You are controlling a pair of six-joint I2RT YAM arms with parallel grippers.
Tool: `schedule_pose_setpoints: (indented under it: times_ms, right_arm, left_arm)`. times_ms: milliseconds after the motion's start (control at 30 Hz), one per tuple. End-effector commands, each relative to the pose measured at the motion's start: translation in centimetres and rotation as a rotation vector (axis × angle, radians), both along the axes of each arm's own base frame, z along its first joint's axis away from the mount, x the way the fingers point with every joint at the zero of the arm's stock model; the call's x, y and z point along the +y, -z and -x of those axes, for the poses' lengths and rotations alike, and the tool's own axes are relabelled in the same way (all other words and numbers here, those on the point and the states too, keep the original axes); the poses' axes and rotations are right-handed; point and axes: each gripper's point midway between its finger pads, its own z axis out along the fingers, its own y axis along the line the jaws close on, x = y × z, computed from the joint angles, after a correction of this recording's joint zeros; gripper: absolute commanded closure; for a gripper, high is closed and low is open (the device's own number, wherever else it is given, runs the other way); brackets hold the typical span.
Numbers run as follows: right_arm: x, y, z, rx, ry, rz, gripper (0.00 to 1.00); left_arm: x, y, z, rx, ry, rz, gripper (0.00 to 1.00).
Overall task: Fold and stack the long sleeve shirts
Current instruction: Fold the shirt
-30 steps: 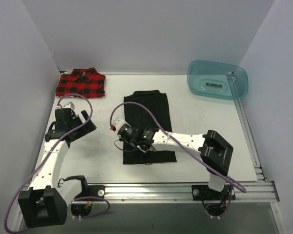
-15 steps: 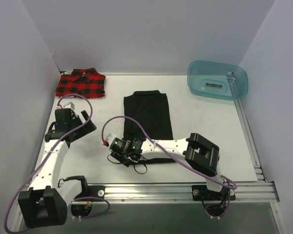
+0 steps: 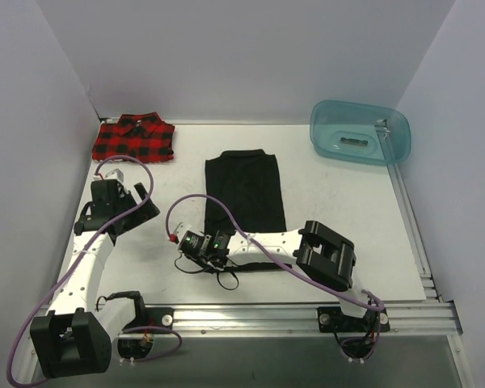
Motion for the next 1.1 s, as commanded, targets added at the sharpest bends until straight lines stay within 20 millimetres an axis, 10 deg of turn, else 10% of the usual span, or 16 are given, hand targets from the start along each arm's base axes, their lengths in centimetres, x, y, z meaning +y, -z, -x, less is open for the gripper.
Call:
schedule_pose_setpoints:
  times_ms: [0, 267, 567, 1067]
  right_arm:
    - [-0.7, -0.2, -0.9, -0.065, 0.012, 0.059, 0.71]
    - [-1.0, -1.4, -2.0, -0.135, 0.029, 0.06, 1.0]
    - [-2.0, -3.8, -4.6, -0.248, 0.075, 0.077, 1.0]
    - [-9.3, -7.7, -15.1, -0.411, 0.326, 0.128, 1.0]
  left_arm:
    - [0.2, -0.9, -0.7, -0.049, 0.009, -0.008, 0.03]
    - [0.1, -0.8, -0.8, -0.048, 0.011, -0.006, 0.03]
    - [0.1, -0.8, -0.7, -0.046, 0.012, -0.004, 0.02]
    - [0.1, -0.8, -0.7, -0.05, 0.013, -0.006, 0.03]
